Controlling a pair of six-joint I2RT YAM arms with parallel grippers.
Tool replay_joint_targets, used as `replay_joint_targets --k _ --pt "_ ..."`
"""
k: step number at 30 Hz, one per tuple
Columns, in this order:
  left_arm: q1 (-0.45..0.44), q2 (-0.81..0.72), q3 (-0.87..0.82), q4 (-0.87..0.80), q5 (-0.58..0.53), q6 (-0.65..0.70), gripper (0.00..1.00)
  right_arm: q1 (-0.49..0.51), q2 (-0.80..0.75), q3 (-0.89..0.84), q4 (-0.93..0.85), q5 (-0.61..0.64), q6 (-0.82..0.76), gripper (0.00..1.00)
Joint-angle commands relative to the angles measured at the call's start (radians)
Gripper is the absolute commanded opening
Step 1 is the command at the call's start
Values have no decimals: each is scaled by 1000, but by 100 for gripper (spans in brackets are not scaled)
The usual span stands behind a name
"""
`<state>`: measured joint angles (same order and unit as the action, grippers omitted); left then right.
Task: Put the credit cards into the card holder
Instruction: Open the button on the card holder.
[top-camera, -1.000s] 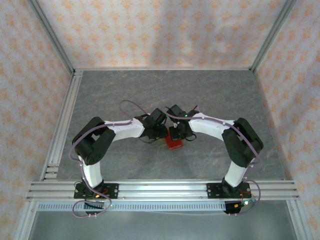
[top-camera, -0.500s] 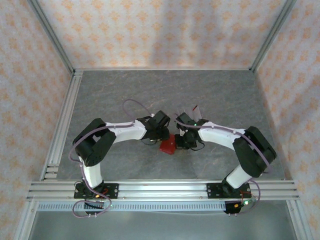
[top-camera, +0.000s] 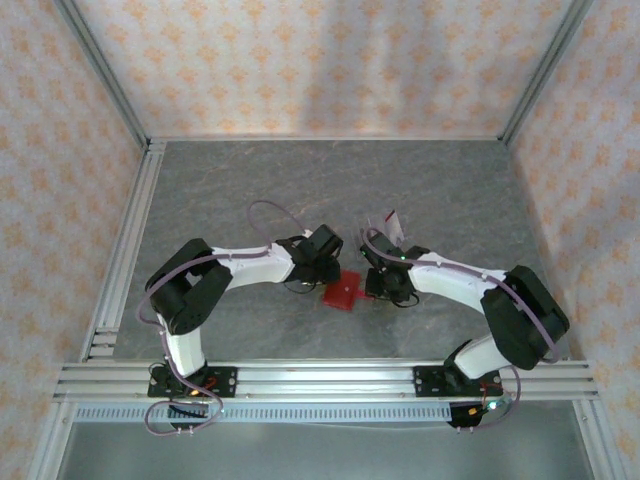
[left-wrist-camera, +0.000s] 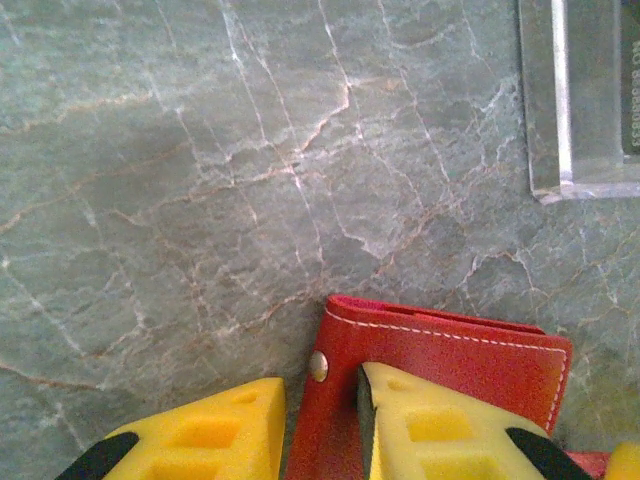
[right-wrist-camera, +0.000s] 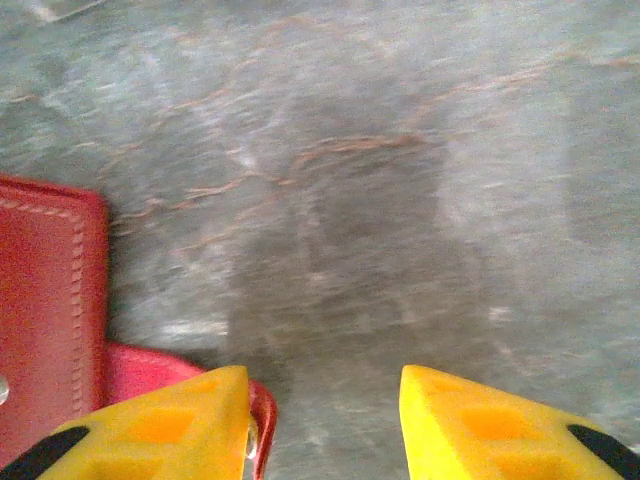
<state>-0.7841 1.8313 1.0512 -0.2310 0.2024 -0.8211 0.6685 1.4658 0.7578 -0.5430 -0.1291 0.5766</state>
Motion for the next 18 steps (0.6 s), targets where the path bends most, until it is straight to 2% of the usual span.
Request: replay_joint_targets --k 1,2,4,7,14,18 --pt "-29 10 -53 -142 63 -3 26 -3 -68 46 -102 122 47 46" --pt "-30 6 -57 -140 66 -4 26 1 -89 63 -114 124 40 45" --pt "-29 -2 -61 -137 73 -8 26 8 -117 102 -133 107 16 35" --pt "-30 -10 -68 -131 79 -13 26 13 -116 157 -121 20 -17 26" --pt "-29 -10 -63 -136 85 -9 26 11 0 203 22 -220 9 26" --pt "-30 -13 -69 -136 84 -9 26 7 77 212 62 -257 33 17"
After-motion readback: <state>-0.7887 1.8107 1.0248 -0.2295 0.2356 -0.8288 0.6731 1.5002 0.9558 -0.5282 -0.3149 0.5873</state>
